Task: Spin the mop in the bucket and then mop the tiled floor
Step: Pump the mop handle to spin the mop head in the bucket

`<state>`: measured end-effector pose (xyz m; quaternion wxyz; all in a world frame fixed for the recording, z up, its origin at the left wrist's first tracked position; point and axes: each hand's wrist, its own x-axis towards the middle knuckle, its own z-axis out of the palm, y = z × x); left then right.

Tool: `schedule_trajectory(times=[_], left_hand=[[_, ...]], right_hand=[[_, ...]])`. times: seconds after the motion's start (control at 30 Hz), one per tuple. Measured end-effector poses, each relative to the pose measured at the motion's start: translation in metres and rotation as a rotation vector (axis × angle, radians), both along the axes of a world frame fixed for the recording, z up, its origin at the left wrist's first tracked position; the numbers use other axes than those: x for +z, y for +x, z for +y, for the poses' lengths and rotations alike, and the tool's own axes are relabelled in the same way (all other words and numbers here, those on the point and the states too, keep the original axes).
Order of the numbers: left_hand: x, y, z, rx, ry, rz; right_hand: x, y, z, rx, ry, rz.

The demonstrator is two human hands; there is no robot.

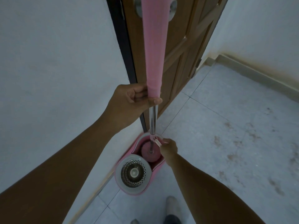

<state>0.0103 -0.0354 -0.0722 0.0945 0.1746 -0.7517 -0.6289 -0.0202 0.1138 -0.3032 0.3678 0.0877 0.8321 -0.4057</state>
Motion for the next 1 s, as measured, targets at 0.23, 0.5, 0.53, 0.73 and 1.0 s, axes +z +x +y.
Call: schedule_trajectory(times=[0.23,0.5,0.53,0.73,1.0], left_hand=[[0.009,0.003,-0.001,-0.04,-0.015,-0.021],[0.068,-0.012,-0.003,-0.092,0.082,0.119],[0.074,-0.014,-0.004,-0.113,0.094,0.132],[0.073,-0.015,-0.012,-0.193,0.088,0.098],[0.048,-0.014,-0.016,-0.219,0.05,0.056]], right_hand=[[0.077,-0.032,0.004,0.251,-0.517,0.072],[0.166,-0.053,-0.006,0.429,-0.562,0.494],[0.168,-0.055,-0.007,0.441,-0.568,0.479],[0.148,-0.057,-0.002,0.441,-0.559,0.391],[0.106,-0.049,-0.002,0.457,-0.541,0.468]])
